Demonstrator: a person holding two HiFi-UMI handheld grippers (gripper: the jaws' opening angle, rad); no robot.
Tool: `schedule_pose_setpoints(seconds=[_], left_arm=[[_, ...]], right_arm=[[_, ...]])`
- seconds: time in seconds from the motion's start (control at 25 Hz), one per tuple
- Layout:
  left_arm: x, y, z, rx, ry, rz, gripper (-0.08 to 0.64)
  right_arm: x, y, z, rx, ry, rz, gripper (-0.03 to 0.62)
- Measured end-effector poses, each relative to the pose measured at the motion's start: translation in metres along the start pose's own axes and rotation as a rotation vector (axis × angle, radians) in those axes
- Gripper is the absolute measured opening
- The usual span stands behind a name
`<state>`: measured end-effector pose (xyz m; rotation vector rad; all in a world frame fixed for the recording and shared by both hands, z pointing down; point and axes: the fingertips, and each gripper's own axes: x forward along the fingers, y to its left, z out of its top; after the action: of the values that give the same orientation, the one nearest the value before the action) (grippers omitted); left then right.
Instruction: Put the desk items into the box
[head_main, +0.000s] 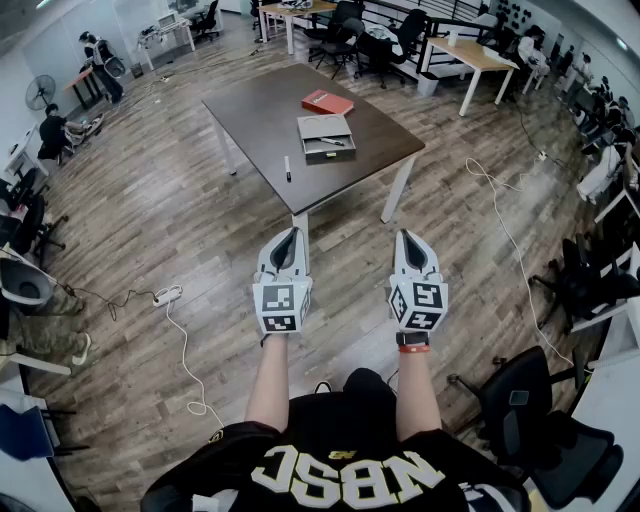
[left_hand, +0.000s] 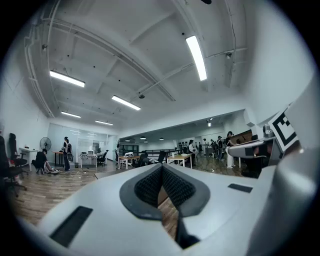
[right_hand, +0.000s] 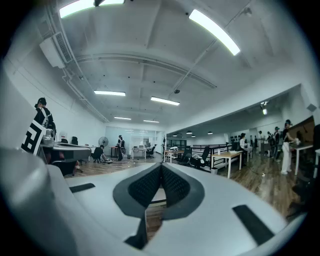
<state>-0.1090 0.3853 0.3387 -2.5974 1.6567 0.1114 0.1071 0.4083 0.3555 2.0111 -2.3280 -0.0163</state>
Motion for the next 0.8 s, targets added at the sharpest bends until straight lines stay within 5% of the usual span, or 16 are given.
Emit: schedule_pose_setpoints(seconds=[0.32, 0.8], left_arm=[[0.037, 0.013, -0.014, -0.018, 0.021, -0.004, 0.012], [0.198, 0.025, -0.002, 0.000, 0.002, 0.059, 0.012]], right_arm=[[0.051, -0.001, -0.007, 0.016, 0.007, 0.030, 0.008], [0.214, -0.072, 0.022, 0.068, -0.050, 0.134, 0.008]])
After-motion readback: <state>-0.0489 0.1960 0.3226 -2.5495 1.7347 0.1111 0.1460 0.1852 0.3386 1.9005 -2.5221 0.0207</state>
